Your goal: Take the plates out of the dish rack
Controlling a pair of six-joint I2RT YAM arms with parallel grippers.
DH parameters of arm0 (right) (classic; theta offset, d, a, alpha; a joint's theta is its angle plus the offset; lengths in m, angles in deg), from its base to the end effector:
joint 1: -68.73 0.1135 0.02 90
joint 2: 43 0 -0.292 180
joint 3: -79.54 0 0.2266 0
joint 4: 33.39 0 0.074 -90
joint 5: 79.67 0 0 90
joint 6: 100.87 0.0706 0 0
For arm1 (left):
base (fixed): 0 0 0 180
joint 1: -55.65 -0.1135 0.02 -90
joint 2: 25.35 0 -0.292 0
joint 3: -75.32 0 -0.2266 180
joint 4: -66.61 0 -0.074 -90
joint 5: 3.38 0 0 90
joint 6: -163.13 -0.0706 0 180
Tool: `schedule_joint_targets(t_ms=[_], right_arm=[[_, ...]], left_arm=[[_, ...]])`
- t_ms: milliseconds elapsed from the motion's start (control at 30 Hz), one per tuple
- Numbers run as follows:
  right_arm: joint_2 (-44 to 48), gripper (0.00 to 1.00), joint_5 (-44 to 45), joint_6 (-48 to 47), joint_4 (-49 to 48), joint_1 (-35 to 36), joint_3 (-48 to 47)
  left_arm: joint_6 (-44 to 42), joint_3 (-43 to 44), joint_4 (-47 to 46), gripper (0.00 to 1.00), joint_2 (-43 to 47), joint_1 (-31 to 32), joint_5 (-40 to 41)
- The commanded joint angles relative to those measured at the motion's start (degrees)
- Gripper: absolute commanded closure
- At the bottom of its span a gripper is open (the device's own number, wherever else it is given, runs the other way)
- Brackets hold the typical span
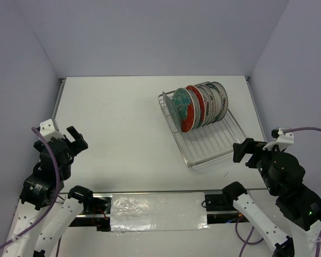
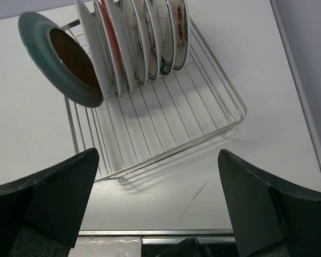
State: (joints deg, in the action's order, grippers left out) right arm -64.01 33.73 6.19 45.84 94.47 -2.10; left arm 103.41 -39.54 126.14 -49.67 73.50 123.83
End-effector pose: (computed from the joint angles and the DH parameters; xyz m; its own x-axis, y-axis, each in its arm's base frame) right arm 0.0033 -0.0296 0.3714 -0.2921 0.1581 -0.9432 0.0274 0.9872 0.1569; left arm 0.0595 0.0257 0.3401 -0.1119 -0.3859 -0.9157 -0.4140 0.8559 -0.3101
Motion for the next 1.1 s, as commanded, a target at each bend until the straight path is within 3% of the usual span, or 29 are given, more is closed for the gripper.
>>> schedule_joint_targets(t_ms=[0, 200, 300, 333, 433, 500, 567, 600, 700, 867, 1067], right_arm=[[-0.96, 0.0, 1.56, 0.08, -0.86, 0.28, -0.16], [-0.6, 0.0, -4.31, -2.03, -7.09, 0.28, -0.6], [-2.88, 0.0, -17.21, -4.14, -14.29, 0.37, -0.25], [-6.28, 0.0, -22.73, -4.49, -16.83, 0.28, -0.86], [-19.25, 0.0, -25.24, -4.49, -15.99, 0.54, -6.11], [-26.06, 0.0, -20.7, -4.06, -15.45, 2.2, -9.03], [-34.51, 0.0, -15.25, -5.1, -15.19, 9.13, -13.77], [-37.32, 0.0, -7.05, -5.8, -14.84, 12.11, -15.7], [-47.78, 0.0, 5.41, -10.1, -13.52, 20.92, -23.35], [-65.15, 0.05, 16.13, -18.46, -12.47, 25.32, -31.97], [-77.24, 0.18, 25.38, -22.59, -15.26, 25.86, -35.59]], left_arm=[[0.39, 0.67, -1.91, 0.0, -0.82, -0.18, 0.23], [-0.4, 0.06, -2.87, 0.0, -0.38, -0.18, -0.91], [-0.93, -0.12, -3.31, 0.0, -1.08, -0.18, -1.88], [-1.1, -0.12, -3.4, 0.01, -1.61, -0.18, -2.31], [-1.54, -0.3, -3.75, 0.01, -2.49, -0.18, -3.37], [-1.81, -0.38, -4.02, 0.01, -2.84, -0.18, -3.81], [-1.63, -0.38, -4.02, 0.0, -2.93, -0.18, -3.9], [-1.63, -0.38, -4.02, 0.01, -2.93, -0.18, -3.81], [-1.63, -0.47, -4.02, 0.01, -2.67, -0.09, -4.07], [-2.24, -0.82, -4.72, 0.0, -1.88, 0.0, -5.04], [-2.42, -0.82, -4.81, 0.01, -2.93, 0.0, -5.57]])
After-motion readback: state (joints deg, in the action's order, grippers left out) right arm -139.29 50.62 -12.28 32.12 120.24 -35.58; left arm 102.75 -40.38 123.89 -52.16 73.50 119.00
